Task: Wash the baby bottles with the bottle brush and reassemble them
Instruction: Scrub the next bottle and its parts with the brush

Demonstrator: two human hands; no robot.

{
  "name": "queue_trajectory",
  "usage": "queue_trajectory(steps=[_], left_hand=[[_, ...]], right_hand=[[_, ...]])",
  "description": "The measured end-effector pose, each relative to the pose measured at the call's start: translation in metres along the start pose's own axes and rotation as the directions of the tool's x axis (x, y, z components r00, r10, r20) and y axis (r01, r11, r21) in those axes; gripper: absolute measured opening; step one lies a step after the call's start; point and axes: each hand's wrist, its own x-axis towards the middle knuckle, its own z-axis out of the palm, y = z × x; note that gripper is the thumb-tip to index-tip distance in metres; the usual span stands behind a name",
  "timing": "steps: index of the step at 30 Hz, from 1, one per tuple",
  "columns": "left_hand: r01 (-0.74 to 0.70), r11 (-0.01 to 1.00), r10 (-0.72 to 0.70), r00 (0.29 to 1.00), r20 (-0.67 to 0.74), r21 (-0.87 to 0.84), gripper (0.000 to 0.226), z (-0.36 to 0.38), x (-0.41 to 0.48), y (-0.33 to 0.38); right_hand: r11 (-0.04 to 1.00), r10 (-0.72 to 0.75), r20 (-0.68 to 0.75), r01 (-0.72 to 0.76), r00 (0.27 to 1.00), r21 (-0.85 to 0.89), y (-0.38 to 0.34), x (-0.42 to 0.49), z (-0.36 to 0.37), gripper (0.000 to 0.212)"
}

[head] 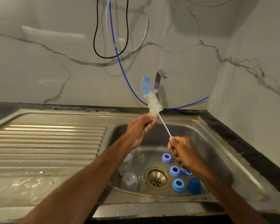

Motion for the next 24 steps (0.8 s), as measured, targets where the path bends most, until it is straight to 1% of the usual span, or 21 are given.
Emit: queue_trajectory(steps=[2, 3, 4, 5, 7, 8, 9, 10, 12, 13, 14, 15, 16, 18, 21, 24], left_hand=[[-0.052, 0.998, 0.044, 0.988, -0.150, -0.047, 0.020, -0.011, 0.009, 0.004], [-0.061, 0.997, 0.052, 0.979, -0.197, -0.039, 0.016, -0.019, 0.012, 0.005], [-0.043, 0.999, 0.038, 0.981, -0.192, -0.022, 0.014, -0.024, 0.013, 0.006], [-0.010, 1.000, 0.008, 0.991, -0.136, -0.012, 0.014, -0.023, 0.010, 0.005], [0.056, 0.998, -0.056, 0.998, 0.018, 0.013, 0.021, -0.011, 0.000, 0.001], [0.061, 0.998, -0.062, 0.996, 0.060, 0.029, 0.025, -0.004, -0.002, 0.000], [0.046, 0.999, -0.048, 0.997, 0.069, 0.023, 0.027, 0.002, -0.004, 0.000], [0.017, 1.000, -0.017, 0.999, 0.036, -0.004, 0.028, 0.003, -0.002, 0.001], [-0.034, 0.996, 0.026, 0.995, -0.094, -0.082, 0.022, -0.008, 0.007, 0.004], [-0.044, 0.995, 0.032, 0.990, -0.136, -0.085, 0.017, -0.016, 0.011, 0.006], [-0.026, 0.998, 0.018, 0.989, -0.145, -0.055, 0.016, -0.021, 0.012, 0.007], [0.007, 1.000, -0.009, 0.993, -0.116, -0.019, 0.017, -0.021, 0.010, 0.006], [0.038, 0.999, -0.037, 0.998, -0.055, 0.006, 0.022, -0.016, 0.006, 0.004], [0.076, 0.997, -0.076, 0.996, 0.042, 0.002, 0.027, -0.002, 0.000, 0.000], [0.099, 0.991, -0.095, 0.995, 0.043, -0.090, 0.028, 0.005, 0.000, -0.002], [0.104, 0.993, -0.101, 0.994, 0.038, -0.063, 0.026, -0.003, 0.002, -0.003]], right_hand=[[0.999, 0.033, 0.057, -0.032, 0.998, -0.027, 0.003, -0.006, 0.001, 0.036], [0.998, 0.047, 0.080, -0.043, 0.996, -0.050, 0.005, -0.007, 0.002, 0.038], [0.997, 0.047, 0.080, -0.042, 0.996, -0.066, 0.005, -0.007, 0.003, 0.038], [0.997, 0.038, 0.061, -0.034, 0.997, -0.064, 0.003, -0.005, 0.003, 0.038], [1.000, 0.023, 0.004, -0.023, 1.000, -0.020, -0.001, 0.001, 0.002, 0.034], [1.000, 0.022, -0.013, -0.022, 1.000, 0.006, -0.003, 0.003, 0.002, 0.033], [0.999, 0.025, -0.018, -0.024, 1.000, 0.024, -0.003, 0.004, 0.001, 0.033], [0.999, 0.032, -0.010, -0.032, 0.999, 0.028, -0.002, 0.003, 0.000, 0.033], [0.998, 0.062, 0.040, -0.061, 0.997, -0.005, 0.003, -0.003, 0.000, 0.034], [0.997, 0.073, 0.066, -0.071, 0.995, -0.029, 0.005, -0.005, 0.001, 0.035], [0.997, 0.074, 0.074, -0.070, 0.995, -0.044, 0.006, -0.006, 0.002, 0.036], [0.997, 0.064, 0.063, -0.061, 0.996, -0.042, 0.005, -0.005, 0.002, 0.036], [0.998, 0.051, 0.043, -0.050, 0.998, -0.023, 0.002, -0.003, 0.003, 0.035], [0.999, 0.035, 0.008, -0.035, 0.999, 0.020, -0.002, 0.002, 0.003, 0.034], [0.999, 0.004, -0.007, -0.005, 1.000, -0.036, 0.001, 0.005, 0.004, 0.037], [0.995, -0.032, -0.015, 0.031, 0.999, -0.095, 0.005, 0.003, 0.005, 0.038]])
